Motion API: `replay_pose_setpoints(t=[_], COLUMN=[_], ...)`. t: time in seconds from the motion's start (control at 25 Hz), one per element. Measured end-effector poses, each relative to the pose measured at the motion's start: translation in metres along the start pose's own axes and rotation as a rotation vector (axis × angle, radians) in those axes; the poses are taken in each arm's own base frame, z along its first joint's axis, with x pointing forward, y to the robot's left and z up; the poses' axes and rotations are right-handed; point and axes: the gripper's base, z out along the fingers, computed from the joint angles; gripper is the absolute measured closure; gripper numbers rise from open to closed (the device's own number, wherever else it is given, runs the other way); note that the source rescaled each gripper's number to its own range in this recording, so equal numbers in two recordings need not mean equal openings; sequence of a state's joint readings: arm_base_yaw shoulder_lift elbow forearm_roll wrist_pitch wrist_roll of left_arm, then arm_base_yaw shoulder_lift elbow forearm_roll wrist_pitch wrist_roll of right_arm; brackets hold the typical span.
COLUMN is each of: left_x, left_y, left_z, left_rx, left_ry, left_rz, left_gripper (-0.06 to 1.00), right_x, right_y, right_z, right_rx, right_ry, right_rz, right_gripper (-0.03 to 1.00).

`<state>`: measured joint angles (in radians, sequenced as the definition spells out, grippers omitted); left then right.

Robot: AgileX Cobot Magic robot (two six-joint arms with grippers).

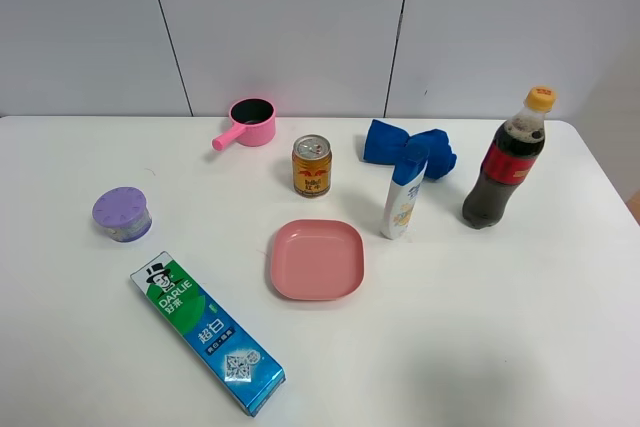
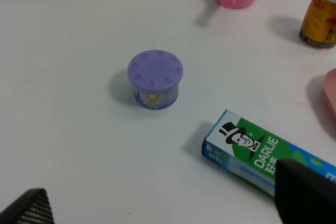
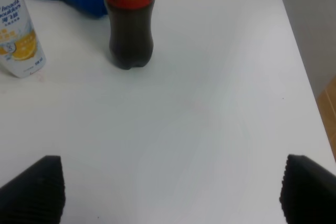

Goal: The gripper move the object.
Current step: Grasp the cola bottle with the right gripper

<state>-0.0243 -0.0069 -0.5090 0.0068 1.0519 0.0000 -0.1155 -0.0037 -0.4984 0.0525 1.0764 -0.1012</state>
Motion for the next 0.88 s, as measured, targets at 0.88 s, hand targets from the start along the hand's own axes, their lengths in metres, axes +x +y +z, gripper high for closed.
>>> replay_pose_setpoints(t=[0.88], left_x=[0.0000], left_y=[0.0000], left_z=[0.0000], left_rx=[0.000], left_ry=[0.000], left_rz=[0.000], left_gripper=[-0.06], right_x=[0.0000], right_y=[0.0000], right_z=[0.0000], right_rx=[0.000], right_ry=[0.000], right_rz=[0.000], right_gripper=[-0.03])
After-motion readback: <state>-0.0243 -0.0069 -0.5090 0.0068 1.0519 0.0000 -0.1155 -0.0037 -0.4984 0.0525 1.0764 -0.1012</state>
